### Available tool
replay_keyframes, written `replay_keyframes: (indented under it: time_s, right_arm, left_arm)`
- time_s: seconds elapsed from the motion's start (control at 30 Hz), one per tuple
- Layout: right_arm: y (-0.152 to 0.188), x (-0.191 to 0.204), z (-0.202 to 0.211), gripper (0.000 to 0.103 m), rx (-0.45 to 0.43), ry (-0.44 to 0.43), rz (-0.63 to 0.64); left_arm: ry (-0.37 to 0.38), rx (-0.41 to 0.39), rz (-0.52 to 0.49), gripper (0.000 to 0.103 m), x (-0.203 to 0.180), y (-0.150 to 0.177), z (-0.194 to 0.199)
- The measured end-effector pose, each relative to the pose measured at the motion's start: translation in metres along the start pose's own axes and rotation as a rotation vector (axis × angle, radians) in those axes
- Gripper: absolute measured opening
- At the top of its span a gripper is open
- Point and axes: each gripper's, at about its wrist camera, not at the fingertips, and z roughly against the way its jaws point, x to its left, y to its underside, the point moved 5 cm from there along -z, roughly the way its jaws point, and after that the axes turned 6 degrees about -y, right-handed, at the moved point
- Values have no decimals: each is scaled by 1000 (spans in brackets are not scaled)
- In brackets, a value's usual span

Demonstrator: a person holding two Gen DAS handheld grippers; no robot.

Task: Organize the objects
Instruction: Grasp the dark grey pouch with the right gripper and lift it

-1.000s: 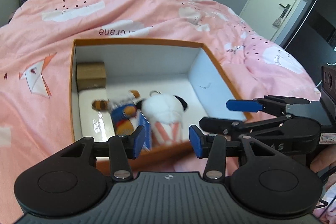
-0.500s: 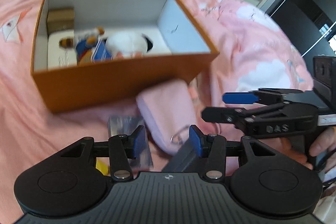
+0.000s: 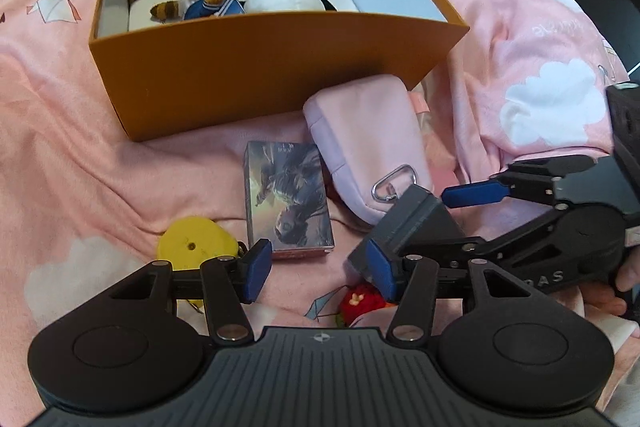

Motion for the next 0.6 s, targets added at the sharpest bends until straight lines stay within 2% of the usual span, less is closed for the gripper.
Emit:
replay_keyframes:
  time_s: [0.07, 0.17, 0.23, 0.47, 0.6]
  right_arm:
    - [1, -5, -5, 77, 16, -33, -29]
    - [6, -9, -9, 70, 35, -91, -78]
    - [7, -8, -8, 66, 30, -91, -82]
    - [6, 11, 12, 44, 4, -58, 24]
    - [3, 19, 27, 40, -19, -80, 41]
  left_arm:
    - [1, -5, 3, 66, 1, 0, -1]
    - [-4, -8, 14, 70, 2, 0, -4]
    - [-9, -6, 17, 70, 2, -1, -5]
    - [-22, -19, 15, 70, 2, -3, -3]
    - [-31, -40, 24, 71, 4, -6, -1]
